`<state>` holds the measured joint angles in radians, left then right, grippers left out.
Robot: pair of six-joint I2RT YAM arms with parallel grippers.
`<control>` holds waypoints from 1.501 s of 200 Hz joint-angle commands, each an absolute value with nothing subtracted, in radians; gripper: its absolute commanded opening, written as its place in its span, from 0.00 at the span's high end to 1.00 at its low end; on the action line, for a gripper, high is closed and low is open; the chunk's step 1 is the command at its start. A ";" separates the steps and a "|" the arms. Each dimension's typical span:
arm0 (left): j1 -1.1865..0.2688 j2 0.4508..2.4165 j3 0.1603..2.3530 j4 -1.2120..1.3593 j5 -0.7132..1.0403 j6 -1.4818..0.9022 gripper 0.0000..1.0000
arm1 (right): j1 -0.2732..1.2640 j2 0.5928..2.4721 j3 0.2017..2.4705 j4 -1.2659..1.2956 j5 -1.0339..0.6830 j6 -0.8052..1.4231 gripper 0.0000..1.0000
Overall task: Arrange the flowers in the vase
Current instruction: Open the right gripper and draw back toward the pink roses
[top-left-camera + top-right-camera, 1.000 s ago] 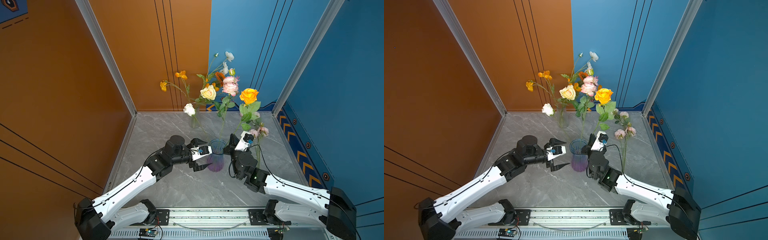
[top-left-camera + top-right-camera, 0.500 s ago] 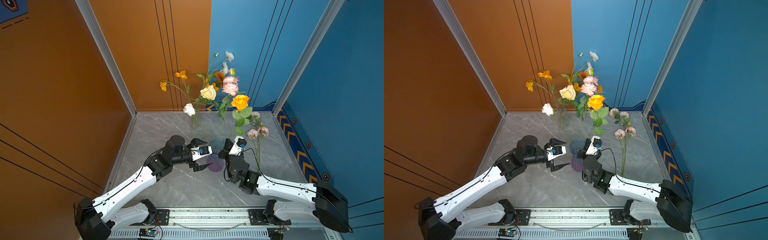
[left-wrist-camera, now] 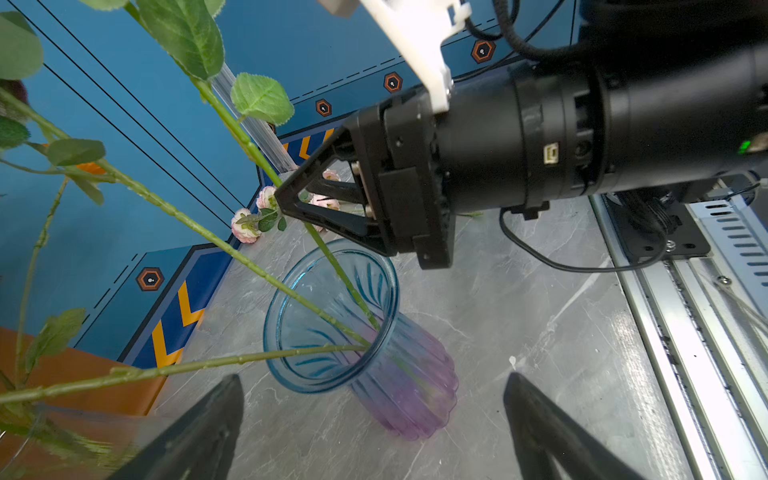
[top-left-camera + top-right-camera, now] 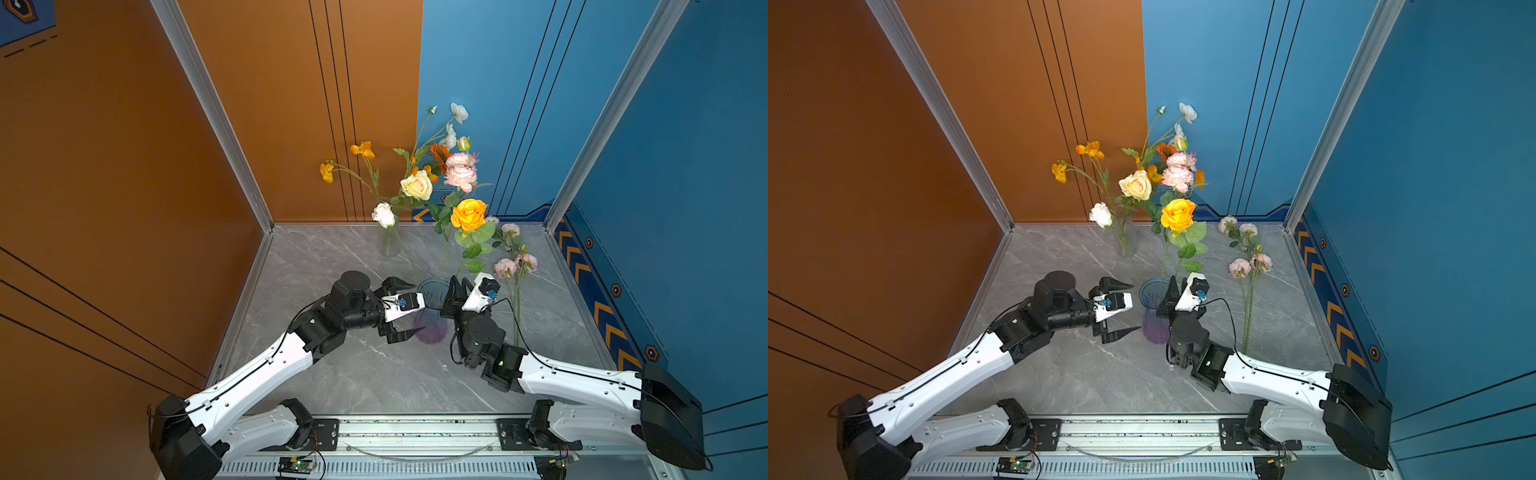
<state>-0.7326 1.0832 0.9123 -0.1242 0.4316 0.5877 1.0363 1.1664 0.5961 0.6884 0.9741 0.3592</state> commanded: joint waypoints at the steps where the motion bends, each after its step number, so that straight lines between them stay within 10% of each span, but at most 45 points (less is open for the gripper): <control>1: -0.741 1.089 0.931 -0.136 0.446 0.603 0.02 | 1.043 1.130 0.583 0.639 0.994 0.351 0.60; 59: -0.747 1.094 0.934 -0.132 0.461 0.594 0.02 | 1.036 1.048 0.590 0.467 0.912 0.351 0.23; 144: -0.806 1.089 0.935 -0.129 0.448 0.592 0.02 | 1.020 0.879 0.574 0.187 0.809 0.412 0.00; 272: -0.943 1.136 0.930 -0.058 0.261 0.553 0.02 | 0.852 0.557 0.550 -0.363 0.613 0.515 0.00; 300: -1.009 1.169 0.919 -0.012 0.227 0.522 0.02 | 0.659 0.527 0.579 -0.483 0.590 0.538 0.26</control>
